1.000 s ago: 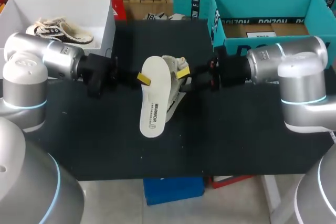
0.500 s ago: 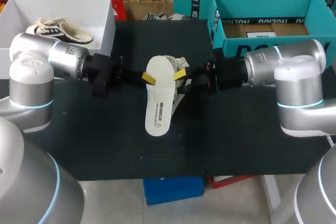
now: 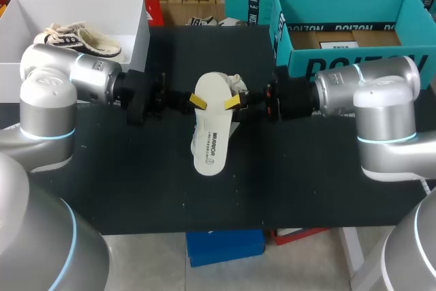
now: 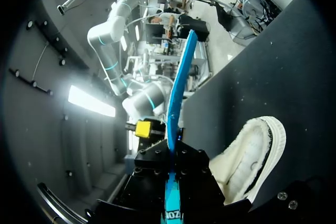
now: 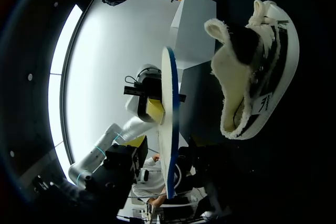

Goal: Take the shoe out of the shoebox, open the shoe tongue, remove and reinsert the insole, then place the shoe into the shoebox

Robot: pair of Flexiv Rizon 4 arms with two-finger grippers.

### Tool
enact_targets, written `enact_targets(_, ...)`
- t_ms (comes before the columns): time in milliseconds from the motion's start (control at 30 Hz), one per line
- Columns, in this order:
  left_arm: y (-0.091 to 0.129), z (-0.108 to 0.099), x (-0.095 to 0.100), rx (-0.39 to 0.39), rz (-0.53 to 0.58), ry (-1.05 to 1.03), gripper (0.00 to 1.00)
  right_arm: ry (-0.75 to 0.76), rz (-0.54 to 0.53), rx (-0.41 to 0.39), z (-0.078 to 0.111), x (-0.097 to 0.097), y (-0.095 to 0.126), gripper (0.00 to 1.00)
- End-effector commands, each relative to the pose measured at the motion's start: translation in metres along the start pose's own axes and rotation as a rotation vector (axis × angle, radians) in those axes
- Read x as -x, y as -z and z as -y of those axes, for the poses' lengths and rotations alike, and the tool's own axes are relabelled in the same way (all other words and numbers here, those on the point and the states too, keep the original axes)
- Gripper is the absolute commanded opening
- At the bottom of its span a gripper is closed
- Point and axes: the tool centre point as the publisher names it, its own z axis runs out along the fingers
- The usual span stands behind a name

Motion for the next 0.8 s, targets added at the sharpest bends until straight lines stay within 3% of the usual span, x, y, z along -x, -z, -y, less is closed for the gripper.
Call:
enact_targets(33,-0.01,-0.0035,-0.0013,0.0,0.007,-0.002,0.0,-0.003,-0.008,0.003,0.0004,0.0053,-0.0031,0.5)
enact_targets(167,-0.0137,-0.0039,-0.0011,-0.007,0.01,-0.003,0.0,-0.007,-0.01,0.007,0.0015,0.0072,-0.0014,0.43)
enact_targets(200,-0.014,-0.0041,-0.0012,-0.007,0.01,-0.003,0.0,-0.008,-0.011,0.009,0.0018,0.0075,-0.0008,0.34)
enact_targets(267,-0.0143,-0.0045,-0.002,-0.009,0.01,-0.001,0.0,-0.009,-0.011,0.012,0.0022,0.0076,-0.0004,0.0)
enact_targets(533,-0.0106,-0.0035,-0.004,0.002,0.003,0.003,0.0,-0.013,-0.016,0.016,0.0022,0.0096,-0.0009,0.0)
enact_targets(600,-0.0091,-0.0027,-0.0046,0.008,0.003,0.005,0.27,-0.014,-0.017,0.015,0.0018,0.0099,-0.0012,0.0)
enact_targets(667,-0.0073,-0.0021,-0.0053,0.015,0.003,0.007,0.45,-0.015,-0.018,0.015,0.0017,0.0101,-0.0015,0.0)
enact_targets(700,-0.0066,-0.002,-0.0056,0.019,0.004,0.009,0.6,-0.016,-0.018,0.015,0.0016,0.0104,-0.0016,0.0)
enact_targets(733,-0.0058,-0.0019,-0.0059,0.024,0.005,0.012,0.81,-0.017,-0.019,0.015,0.0016,0.0107,-0.0017,0.0)
enact_targets(800,-0.0044,-0.0014,-0.0062,0.028,0.006,0.013,0.98,-0.019,-0.019,0.016,0.0016,0.0108,-0.0018,0.0)
